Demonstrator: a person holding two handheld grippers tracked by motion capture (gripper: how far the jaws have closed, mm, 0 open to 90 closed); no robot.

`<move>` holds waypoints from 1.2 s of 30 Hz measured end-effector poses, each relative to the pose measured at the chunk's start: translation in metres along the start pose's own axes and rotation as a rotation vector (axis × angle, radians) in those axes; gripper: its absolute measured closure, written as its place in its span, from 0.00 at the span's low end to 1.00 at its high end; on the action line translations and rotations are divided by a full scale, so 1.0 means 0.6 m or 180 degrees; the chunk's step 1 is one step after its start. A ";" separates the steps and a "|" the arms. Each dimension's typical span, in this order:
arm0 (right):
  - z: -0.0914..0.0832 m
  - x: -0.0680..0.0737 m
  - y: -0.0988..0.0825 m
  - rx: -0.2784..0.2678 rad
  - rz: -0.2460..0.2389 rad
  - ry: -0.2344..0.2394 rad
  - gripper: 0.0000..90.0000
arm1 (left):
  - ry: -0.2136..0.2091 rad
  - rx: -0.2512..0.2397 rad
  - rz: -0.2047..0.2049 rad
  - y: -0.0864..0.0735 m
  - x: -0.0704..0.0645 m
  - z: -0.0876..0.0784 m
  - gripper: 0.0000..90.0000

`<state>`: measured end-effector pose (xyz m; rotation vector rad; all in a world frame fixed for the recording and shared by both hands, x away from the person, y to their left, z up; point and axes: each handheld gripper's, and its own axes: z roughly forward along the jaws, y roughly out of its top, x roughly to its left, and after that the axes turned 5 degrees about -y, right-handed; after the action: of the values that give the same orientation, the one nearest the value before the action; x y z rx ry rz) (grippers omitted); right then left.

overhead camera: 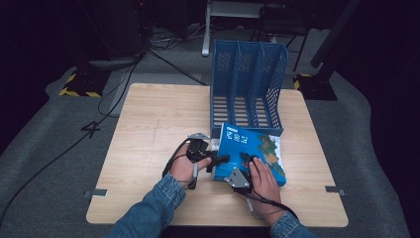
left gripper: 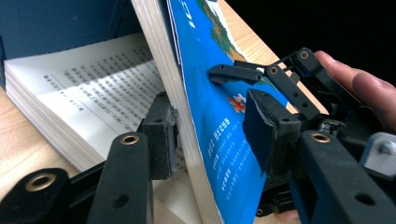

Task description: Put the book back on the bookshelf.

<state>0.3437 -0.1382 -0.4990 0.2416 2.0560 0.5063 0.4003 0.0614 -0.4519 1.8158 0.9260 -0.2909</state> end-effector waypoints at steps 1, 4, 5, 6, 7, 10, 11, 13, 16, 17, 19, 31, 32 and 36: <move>-0.001 0.000 0.001 0.0012 -0.0007 0.0006 0.18 | 0.0017 0.0025 0.0001 0.000 0.002 0.000 0.60; -0.003 0.000 0.003 0.0063 0.0006 0.0069 0.26 | 0.0213 0.0146 0.0073 -0.005 0.011 0.003 0.56; -0.005 0.000 0.003 0.0069 0.0006 0.0090 0.31 | 0.0303 0.0199 0.0074 -0.007 0.016 0.003 0.55; -0.008 0.000 0.005 0.0082 0.0001 0.0112 0.36 | 0.0338 0.0196 0.0073 -0.009 0.022 0.002 0.55; -0.010 -0.001 0.006 0.0091 0.0001 0.0134 0.39 | 0.0335 0.0186 0.0033 -0.009 0.026 -0.001 0.55; -0.013 -0.002 0.008 0.0114 -0.0009 0.0168 0.52 | 0.0397 0.0095 0.0072 -0.009 0.035 -0.012 0.52; -0.014 -0.002 0.009 0.0113 -0.0039 0.0168 0.58 | 0.0383 0.0055 0.0022 -0.007 0.036 -0.018 0.52; -0.014 -0.006 0.008 0.0111 -0.0043 0.0172 0.59 | 0.0397 0.0007 0.0038 -0.005 0.039 -0.029 0.50; -0.015 -0.009 0.010 0.0131 -0.0046 0.0185 0.61 | 0.0556 -0.0031 0.0066 -0.005 0.050 -0.047 0.48; -0.015 -0.010 0.010 0.0125 -0.0058 0.0185 0.62 | 0.0645 -0.0036 0.0074 -0.006 0.058 -0.055 0.48; -0.017 -0.013 0.011 0.0115 -0.0067 0.0205 0.63 | 0.0741 -0.0054 0.0046 -0.009 0.071 -0.068 0.48; -0.042 -0.044 0.022 0.0031 -0.0039 0.0296 0.67 | 0.1883 0.0224 0.0176 -0.034 0.149 -0.148 0.44; -0.042 -0.044 0.022 0.0031 -0.0039 0.0296 0.67 | 0.1883 0.0224 0.0176 -0.034 0.149 -0.148 0.43; -0.059 -0.061 0.030 -0.0025 0.0108 0.0374 0.67 | 0.1970 0.0255 0.0056 -0.048 0.172 -0.172 0.41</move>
<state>0.3316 -0.1443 -0.4468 0.2475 2.1667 0.5608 0.4272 0.2034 -0.4863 2.0254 1.3308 0.2706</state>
